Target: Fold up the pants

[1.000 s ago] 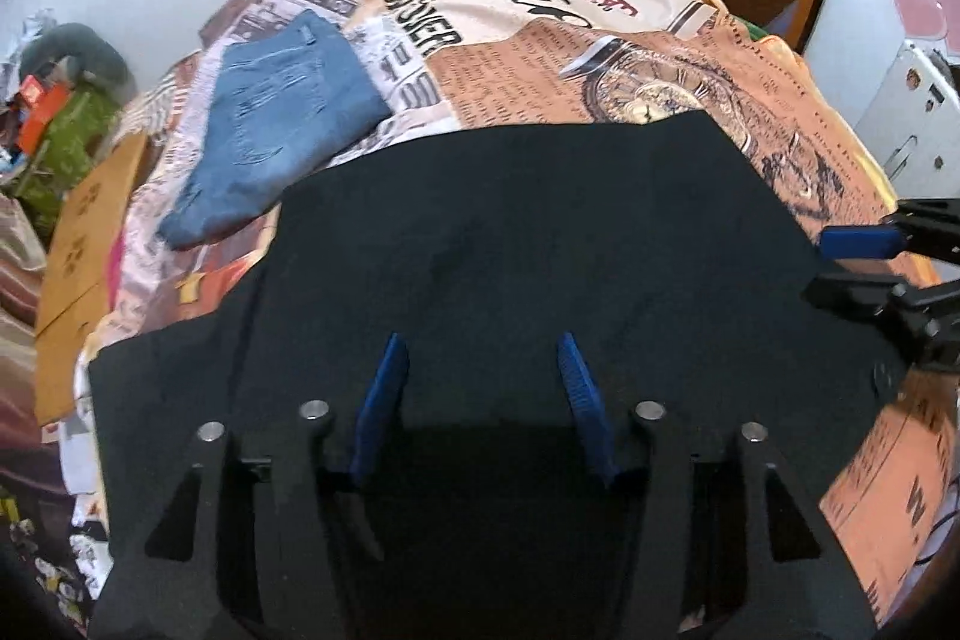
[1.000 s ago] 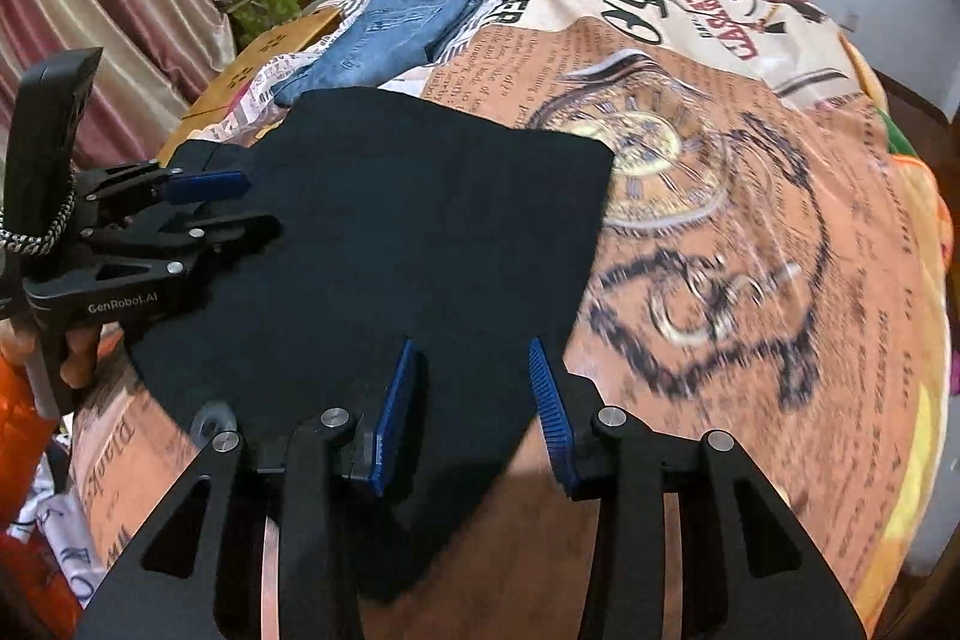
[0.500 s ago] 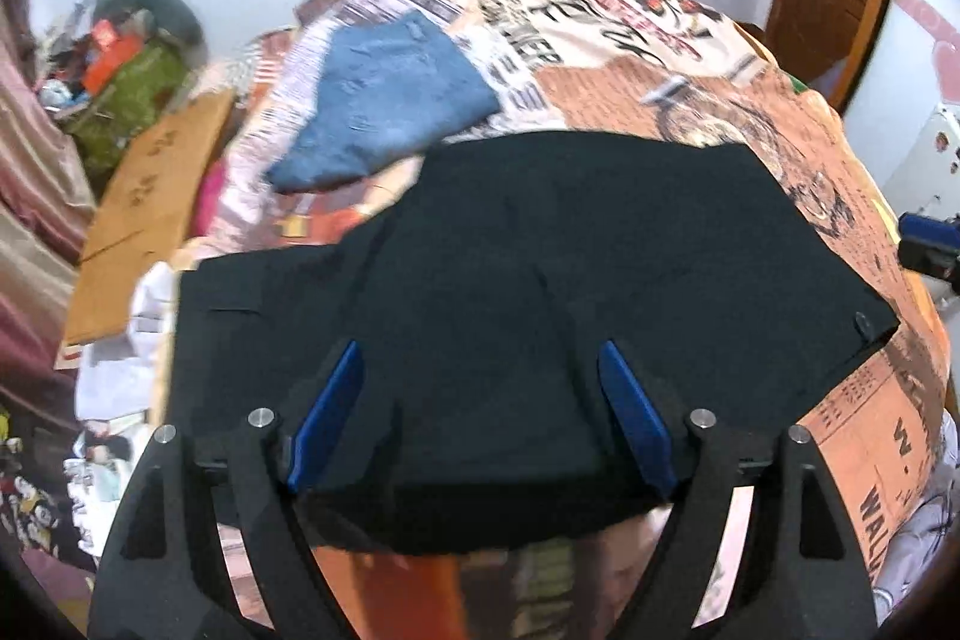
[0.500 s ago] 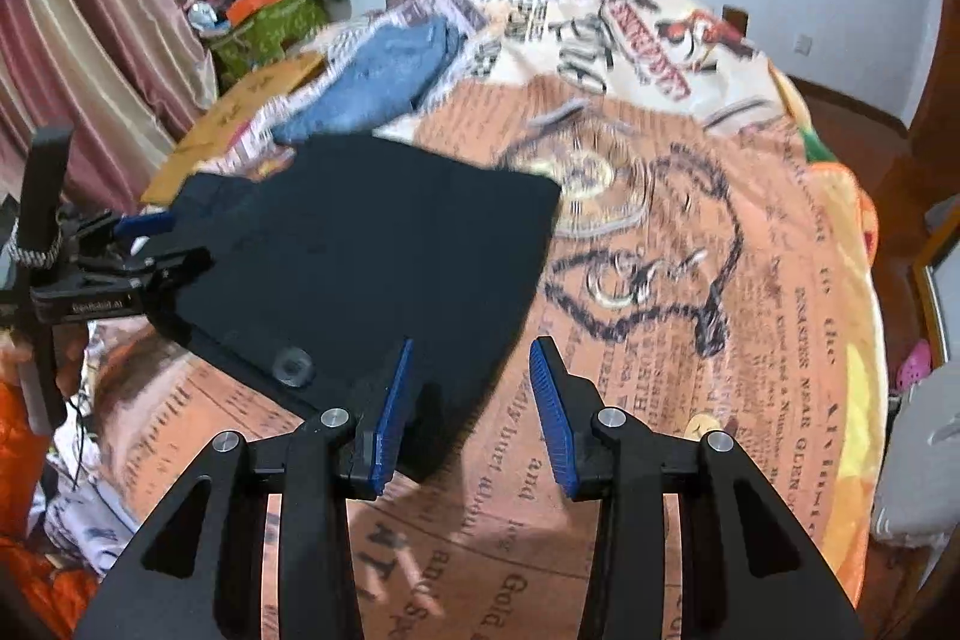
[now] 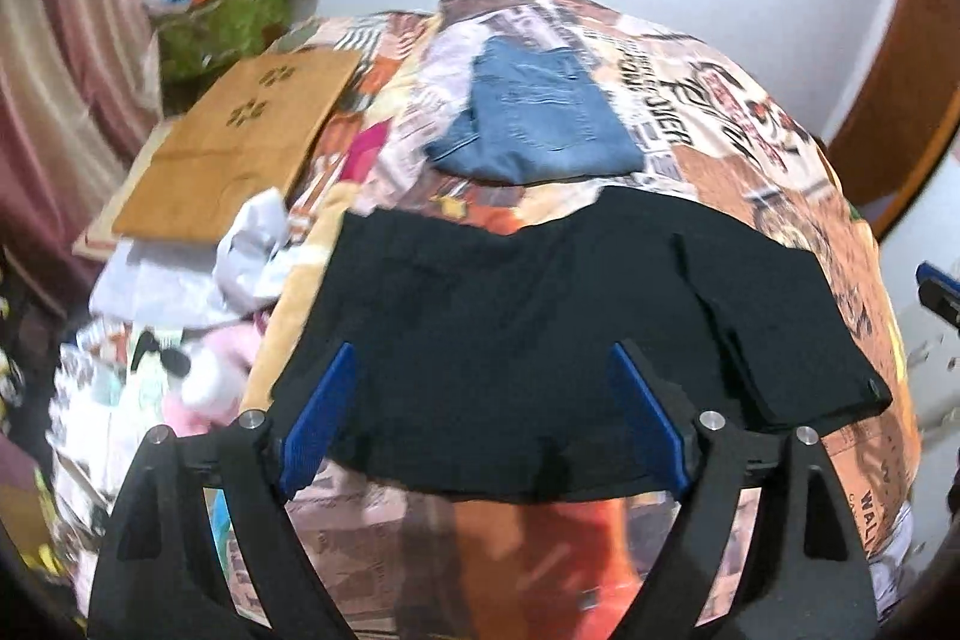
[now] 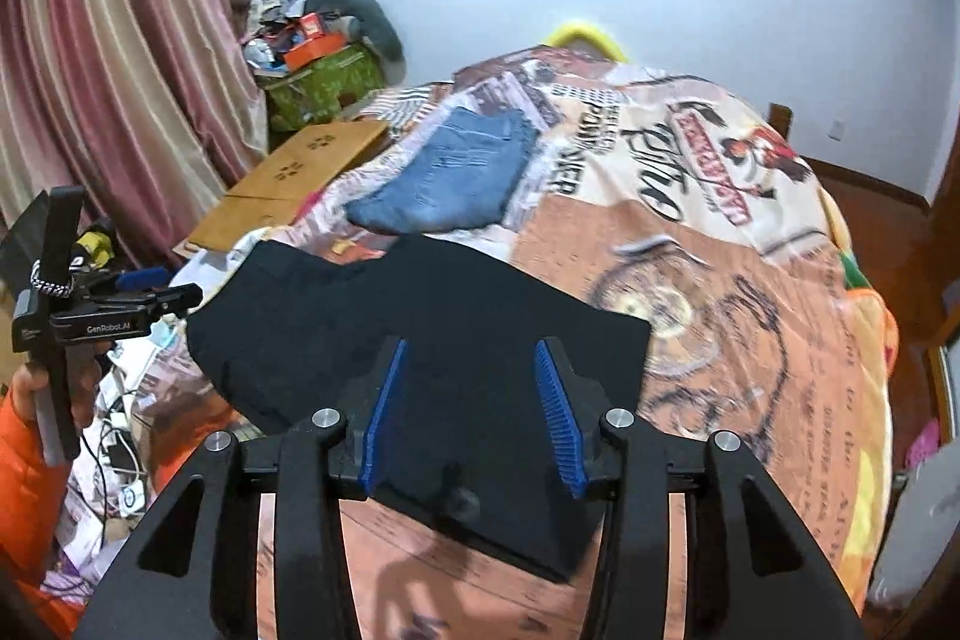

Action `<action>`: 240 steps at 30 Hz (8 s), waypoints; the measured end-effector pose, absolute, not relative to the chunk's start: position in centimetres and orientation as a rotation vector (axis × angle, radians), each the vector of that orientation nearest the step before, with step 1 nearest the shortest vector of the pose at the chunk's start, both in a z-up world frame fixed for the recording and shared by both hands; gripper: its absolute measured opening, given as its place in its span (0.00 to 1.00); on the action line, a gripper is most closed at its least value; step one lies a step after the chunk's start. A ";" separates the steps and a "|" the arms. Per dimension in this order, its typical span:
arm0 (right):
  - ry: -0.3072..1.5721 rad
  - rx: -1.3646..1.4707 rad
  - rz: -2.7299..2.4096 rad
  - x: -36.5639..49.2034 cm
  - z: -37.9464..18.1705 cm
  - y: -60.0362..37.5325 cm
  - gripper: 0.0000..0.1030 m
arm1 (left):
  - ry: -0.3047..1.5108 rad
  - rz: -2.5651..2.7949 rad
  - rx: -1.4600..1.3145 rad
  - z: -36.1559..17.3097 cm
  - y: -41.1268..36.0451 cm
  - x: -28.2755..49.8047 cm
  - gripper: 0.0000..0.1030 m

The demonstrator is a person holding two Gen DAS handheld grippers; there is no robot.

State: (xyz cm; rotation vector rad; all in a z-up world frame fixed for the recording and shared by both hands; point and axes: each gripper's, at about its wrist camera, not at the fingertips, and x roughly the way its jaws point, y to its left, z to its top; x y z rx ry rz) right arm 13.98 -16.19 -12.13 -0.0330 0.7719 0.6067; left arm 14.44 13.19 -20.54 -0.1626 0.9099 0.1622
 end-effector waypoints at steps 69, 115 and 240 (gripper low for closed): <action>0.965 0.101 0.556 14.3 -17.3 -17.3 0.46 | 0.768 0.010 -0.315 -15.1 11.4 20.5 0.14; 1.028 0.237 0.435 12.1 -21.4 -24.5 0.51 | 1.138 -0.543 0.012 -23.6 -14.8 23.5 0.55; 0.939 -0.053 0.596 10.9 -18.2 -17.8 0.27 | 1.040 -0.214 0.014 -23.7 0.0 15.9 0.43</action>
